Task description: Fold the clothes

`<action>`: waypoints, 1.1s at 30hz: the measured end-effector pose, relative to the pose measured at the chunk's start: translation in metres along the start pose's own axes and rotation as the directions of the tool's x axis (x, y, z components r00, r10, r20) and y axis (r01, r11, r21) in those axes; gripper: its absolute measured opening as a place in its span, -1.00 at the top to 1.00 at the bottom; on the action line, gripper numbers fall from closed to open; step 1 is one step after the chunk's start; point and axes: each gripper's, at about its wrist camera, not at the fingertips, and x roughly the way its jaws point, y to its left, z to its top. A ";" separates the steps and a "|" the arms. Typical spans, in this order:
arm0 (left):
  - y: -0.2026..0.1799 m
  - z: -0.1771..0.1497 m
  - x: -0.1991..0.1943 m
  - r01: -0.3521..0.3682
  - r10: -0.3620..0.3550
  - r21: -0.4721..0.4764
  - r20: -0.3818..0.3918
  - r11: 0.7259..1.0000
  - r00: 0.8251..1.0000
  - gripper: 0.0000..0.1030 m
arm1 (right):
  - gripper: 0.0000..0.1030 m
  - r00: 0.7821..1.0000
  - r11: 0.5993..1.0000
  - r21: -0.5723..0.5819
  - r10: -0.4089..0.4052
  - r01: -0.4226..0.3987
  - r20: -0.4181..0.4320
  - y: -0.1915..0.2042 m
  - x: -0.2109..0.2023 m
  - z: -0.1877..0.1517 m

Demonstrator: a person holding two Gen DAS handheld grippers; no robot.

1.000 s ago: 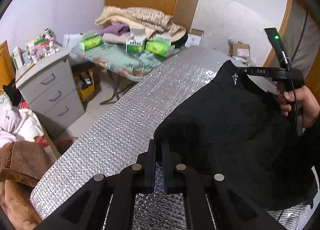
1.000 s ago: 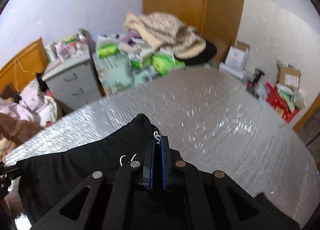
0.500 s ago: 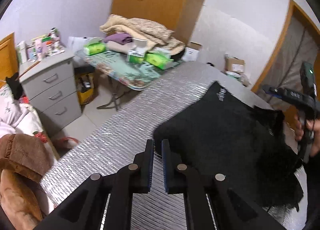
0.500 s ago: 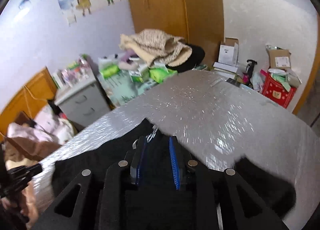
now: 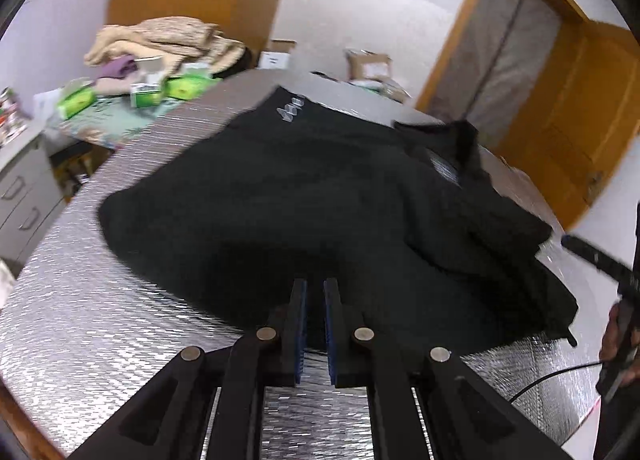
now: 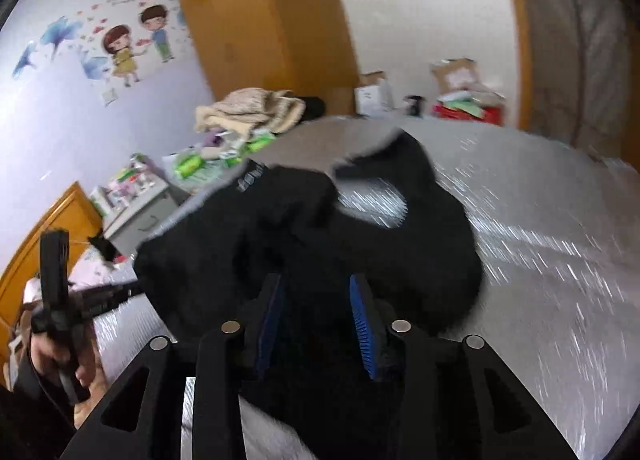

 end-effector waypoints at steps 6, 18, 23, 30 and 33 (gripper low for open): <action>-0.019 -0.003 0.019 0.025 -0.023 0.047 -0.043 0.999 0.999 0.86 | 0.22 0.995 0.997 0.003 -0.083 0.083 -0.051 -0.002 -0.016 -0.051; -0.030 -0.013 0.029 -0.005 0.009 0.126 -0.038 0.992 0.999 0.85 | 0.21 0.974 0.939 -0.306 -0.200 0.159 -0.110 0.034 0.005 -0.086; -0.032 -0.015 0.030 -0.017 0.021 0.138 -0.026 0.990 0.999 0.84 | 0.98 0.965 0.955 -0.190 -0.249 0.229 -0.086 0.011 -0.005 -0.077; -0.035 -0.017 0.031 -0.039 0.041 0.156 -0.011 0.987 0.999 0.84 | 0.98 0.932 0.932 0.004 -0.362 0.362 0.031 -0.036 -0.060 -0.066; -0.037 -0.017 0.030 -0.048 0.050 0.164 -0.007 0.985 0.999 0.84 | 0.79 0.937 0.937 -0.039 -0.345 0.347 0.056 -0.028 -0.076 -0.071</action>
